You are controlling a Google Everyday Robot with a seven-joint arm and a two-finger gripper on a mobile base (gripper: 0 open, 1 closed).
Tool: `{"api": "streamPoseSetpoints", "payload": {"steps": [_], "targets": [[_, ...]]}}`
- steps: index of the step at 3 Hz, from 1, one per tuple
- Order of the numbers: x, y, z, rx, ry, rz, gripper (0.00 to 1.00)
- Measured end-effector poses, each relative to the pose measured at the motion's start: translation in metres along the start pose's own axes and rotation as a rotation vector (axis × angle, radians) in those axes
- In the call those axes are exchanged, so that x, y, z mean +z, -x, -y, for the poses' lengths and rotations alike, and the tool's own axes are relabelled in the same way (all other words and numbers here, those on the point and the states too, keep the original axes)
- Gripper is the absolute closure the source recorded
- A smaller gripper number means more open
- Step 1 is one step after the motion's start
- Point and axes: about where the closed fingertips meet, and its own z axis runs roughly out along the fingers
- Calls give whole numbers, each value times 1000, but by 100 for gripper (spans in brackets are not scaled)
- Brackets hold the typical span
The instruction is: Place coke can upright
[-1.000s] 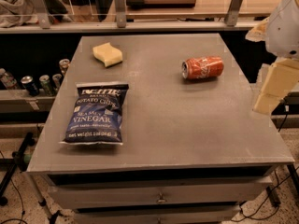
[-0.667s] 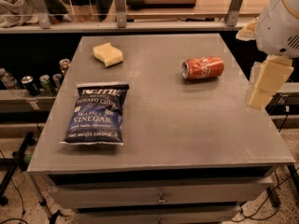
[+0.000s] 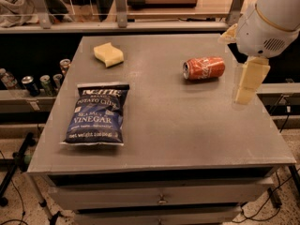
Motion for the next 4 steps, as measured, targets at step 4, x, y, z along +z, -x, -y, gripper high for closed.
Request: {"api": "streamPoseSetpoints", "payload": {"steps": [4], "targets": [[66, 8, 72, -117, -79, -70, 0]]}}
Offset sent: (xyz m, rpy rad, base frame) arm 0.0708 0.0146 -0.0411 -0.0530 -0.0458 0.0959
